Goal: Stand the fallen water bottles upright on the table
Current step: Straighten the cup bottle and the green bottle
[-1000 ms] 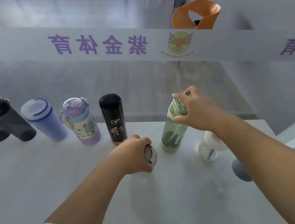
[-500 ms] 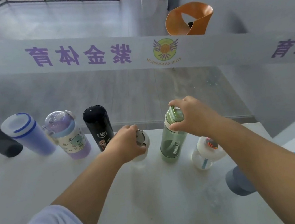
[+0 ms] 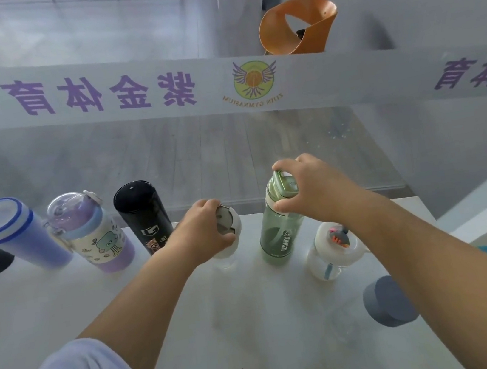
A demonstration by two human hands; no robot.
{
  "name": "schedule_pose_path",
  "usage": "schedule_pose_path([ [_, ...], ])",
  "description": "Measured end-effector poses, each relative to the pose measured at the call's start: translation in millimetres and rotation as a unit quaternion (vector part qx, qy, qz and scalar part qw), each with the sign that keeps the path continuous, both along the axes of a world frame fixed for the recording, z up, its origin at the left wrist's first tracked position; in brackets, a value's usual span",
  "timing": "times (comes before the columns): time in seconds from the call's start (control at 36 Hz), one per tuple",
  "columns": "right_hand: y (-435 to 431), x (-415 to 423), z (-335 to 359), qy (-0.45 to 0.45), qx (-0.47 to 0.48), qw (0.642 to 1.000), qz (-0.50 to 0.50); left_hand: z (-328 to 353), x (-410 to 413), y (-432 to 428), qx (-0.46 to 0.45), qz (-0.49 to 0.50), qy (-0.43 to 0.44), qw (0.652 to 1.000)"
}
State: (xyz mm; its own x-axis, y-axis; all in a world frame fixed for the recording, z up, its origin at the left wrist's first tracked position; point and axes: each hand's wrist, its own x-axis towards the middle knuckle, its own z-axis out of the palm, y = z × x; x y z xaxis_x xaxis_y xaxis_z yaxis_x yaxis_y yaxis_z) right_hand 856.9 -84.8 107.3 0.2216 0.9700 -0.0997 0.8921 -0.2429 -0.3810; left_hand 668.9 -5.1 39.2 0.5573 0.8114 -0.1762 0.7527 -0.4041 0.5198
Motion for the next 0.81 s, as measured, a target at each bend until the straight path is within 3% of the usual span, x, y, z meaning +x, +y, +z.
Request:
schedule_pose_path([
  [0.25,-5,-2,-2,0.004,-0.015,1.0,0.001,-3,-4,2,0.001,-0.017,-0.004,1.0],
  [0.61,-12,-4,7,-0.042,-0.069,0.996,0.029,9,-16,-6,0.041,-0.034,0.047,0.997],
  [0.81,-30,1,36,-0.058,-0.049,0.997,0.003,38,-29,-22,0.088,-0.049,0.108,0.989],
])
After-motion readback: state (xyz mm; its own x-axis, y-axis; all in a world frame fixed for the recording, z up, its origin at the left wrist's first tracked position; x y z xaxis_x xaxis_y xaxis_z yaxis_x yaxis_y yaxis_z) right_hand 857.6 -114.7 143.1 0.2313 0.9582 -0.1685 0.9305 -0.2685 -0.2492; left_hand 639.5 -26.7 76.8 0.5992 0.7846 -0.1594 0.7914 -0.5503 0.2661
